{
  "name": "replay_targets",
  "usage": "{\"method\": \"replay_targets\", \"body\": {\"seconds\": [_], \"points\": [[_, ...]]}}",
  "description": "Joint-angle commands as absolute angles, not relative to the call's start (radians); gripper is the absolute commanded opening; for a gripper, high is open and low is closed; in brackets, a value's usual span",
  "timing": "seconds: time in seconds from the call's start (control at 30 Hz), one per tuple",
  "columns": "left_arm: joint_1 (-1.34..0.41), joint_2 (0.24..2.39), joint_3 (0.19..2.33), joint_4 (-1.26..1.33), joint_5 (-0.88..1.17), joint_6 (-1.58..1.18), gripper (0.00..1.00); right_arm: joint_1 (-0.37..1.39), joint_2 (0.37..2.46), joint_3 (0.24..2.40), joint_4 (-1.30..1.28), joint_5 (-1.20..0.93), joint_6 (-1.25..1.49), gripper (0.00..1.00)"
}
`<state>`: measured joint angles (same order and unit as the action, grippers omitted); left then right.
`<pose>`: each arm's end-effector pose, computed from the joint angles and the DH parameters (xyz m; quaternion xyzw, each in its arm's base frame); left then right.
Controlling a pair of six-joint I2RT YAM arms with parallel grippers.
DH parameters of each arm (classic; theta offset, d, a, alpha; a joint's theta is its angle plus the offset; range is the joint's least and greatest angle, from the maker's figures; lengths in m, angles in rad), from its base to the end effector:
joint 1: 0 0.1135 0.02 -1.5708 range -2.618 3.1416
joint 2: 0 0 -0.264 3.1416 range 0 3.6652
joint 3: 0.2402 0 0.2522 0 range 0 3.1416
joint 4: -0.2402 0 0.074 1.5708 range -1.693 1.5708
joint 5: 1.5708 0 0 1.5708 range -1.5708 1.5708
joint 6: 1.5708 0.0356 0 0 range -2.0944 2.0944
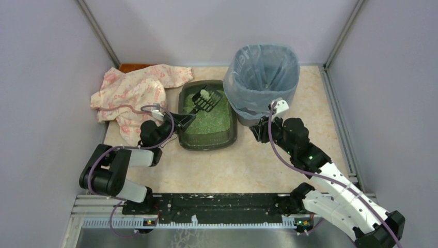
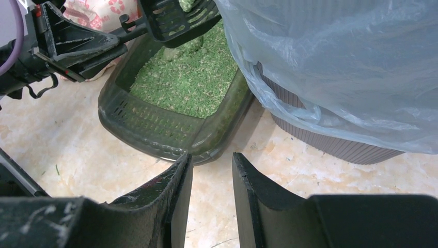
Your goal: Clean the litter box
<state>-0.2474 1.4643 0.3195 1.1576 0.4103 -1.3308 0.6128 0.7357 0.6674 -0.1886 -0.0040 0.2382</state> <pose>0.2432 -0.0761 0.1791 -0.2304 0.6641 -0.5953 0.3892 0.1462 0.1029 0.3060 -0.1486 0.7778 0.2535 0.5556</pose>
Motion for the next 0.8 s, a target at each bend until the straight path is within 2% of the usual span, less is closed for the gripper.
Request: {"method": "replay_targets", "body": {"seconds": [0.0,0.07,0.17,0.37,0.57,0.77], "points": [[-0.247,1.431,0.319,1.203,0.344,-1.314,0.00,0.612,0.715,0.685,-0.176,0.020,0.228,0.35],[-0.254,1.425,0.361,1.126,0.399,-1.288,0.00,0.611,0.707,0.680,-0.164,0.010,0.236,0.35],[-0.239,1.403,0.305,1.186,0.351,-1.303,0.00,0.611,0.711,0.675,-0.162,0.010,0.238,0.35],[-0.207,1.348,0.345,1.080,0.379,-1.279,0.00,0.611,0.715,0.680,-0.164,0.004,0.240,0.35],[-0.170,1.278,0.542,0.748,0.378,-1.253,0.00,0.611,0.703,0.683,-0.177,0.003,0.241,0.35],[-0.169,1.284,0.695,0.601,0.369,-1.284,0.00,0.611,0.703,0.695,-0.184,-0.015,0.264,0.35]]}}
